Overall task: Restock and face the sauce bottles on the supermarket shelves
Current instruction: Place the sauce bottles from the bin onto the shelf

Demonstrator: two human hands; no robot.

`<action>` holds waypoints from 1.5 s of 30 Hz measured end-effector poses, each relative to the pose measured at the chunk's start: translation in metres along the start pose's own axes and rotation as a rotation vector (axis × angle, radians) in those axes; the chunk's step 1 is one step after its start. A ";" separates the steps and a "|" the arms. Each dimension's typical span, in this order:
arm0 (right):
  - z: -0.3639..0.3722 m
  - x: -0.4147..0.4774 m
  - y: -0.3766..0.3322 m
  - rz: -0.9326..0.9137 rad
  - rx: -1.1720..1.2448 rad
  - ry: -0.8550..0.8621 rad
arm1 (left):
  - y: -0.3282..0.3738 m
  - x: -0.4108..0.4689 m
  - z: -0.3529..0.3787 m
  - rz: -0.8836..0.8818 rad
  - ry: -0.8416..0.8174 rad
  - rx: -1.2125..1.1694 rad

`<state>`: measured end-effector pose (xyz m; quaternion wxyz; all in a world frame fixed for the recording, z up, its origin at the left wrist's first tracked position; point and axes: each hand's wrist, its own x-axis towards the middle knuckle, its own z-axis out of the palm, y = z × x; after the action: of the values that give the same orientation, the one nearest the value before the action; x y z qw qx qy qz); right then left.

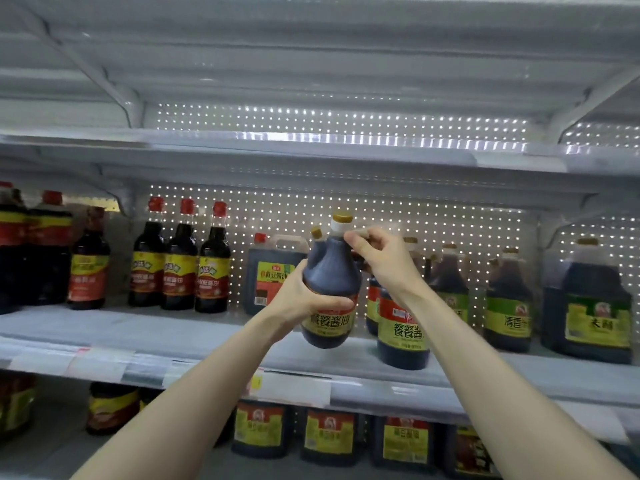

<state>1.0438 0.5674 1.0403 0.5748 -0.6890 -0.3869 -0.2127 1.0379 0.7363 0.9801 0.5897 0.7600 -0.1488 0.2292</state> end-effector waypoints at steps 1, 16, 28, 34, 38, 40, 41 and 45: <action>0.002 0.003 0.004 0.011 -0.001 -0.003 | -0.005 0.005 -0.001 -0.006 -0.004 -0.002; 0.018 0.021 0.033 0.156 -0.071 -0.008 | -0.032 0.015 0.002 -0.141 -0.083 -0.057; 0.024 0.013 0.049 0.278 -0.068 0.053 | -0.039 0.005 0.009 -0.195 -0.095 -0.101; 0.028 -0.030 0.061 0.318 0.102 0.128 | -0.033 -0.020 0.004 -0.207 -0.071 -0.136; 0.037 -0.064 0.076 0.356 0.113 0.140 | -0.032 -0.028 0.002 -0.219 0.006 -0.167; 0.040 -0.072 0.079 0.356 0.090 0.133 | -0.031 -0.030 0.005 -0.219 0.014 -0.187; 0.041 -0.074 0.080 0.353 0.080 0.126 | -0.031 -0.031 0.006 -0.217 0.013 -0.191; 0.043 -0.071 0.078 0.347 0.033 0.072 | -0.033 -0.032 0.007 -0.214 -0.003 -0.180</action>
<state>1.0551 0.5846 0.9282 0.6276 -0.7277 -0.2449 -0.1286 1.0285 0.7365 0.9349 0.6762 0.7160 -0.0877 0.1497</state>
